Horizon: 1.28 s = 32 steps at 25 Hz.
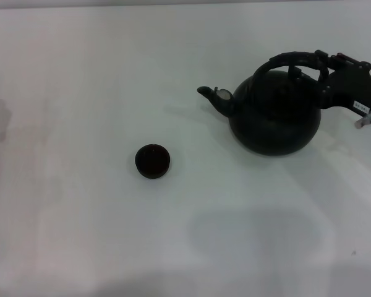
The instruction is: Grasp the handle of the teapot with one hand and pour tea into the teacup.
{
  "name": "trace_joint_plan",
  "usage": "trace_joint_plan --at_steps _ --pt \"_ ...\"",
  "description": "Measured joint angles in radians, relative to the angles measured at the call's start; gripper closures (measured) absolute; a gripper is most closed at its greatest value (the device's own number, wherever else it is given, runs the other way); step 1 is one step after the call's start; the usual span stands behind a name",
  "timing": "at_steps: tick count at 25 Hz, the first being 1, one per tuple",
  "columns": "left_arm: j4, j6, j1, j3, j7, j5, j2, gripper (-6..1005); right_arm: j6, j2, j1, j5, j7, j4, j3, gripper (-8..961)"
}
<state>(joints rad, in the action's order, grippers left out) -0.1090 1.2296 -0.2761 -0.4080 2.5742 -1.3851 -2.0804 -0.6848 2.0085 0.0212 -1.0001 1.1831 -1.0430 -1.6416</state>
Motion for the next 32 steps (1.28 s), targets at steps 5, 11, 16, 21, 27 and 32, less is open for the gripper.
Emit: trace_joint_plan --at_steps 5,11,16,21,27,32 --pt "-0.013 0.001 -0.003 0.0 0.0 0.0 0.0 109 -0.165 0.0 -0.011 0.0 0.006 0.036 0.085 318" --pt "-0.018 0.001 -0.008 0.0 0.001 0.0 0.0 109 -0.388 -0.013 -0.02 -0.003 0.012 0.111 0.211 185" --pt "-0.022 0.001 -0.008 0.0 0.003 0.0 0.0 109 -0.58 -0.033 0.003 -0.017 0.013 0.226 0.315 176" --pt "-0.022 0.002 -0.01 -0.001 0.005 0.0 0.0 109 -0.711 -0.023 0.024 -0.017 0.002 0.321 0.46 177" --pt "-0.021 0.002 -0.009 -0.003 0.005 0.0 0.002 109 -0.74 0.01 0.076 0.047 -0.118 0.489 0.599 180" --pt "-0.021 0.002 -0.009 0.001 0.007 0.001 0.002 109 -0.746 0.012 0.193 0.223 -0.385 0.749 0.604 182"
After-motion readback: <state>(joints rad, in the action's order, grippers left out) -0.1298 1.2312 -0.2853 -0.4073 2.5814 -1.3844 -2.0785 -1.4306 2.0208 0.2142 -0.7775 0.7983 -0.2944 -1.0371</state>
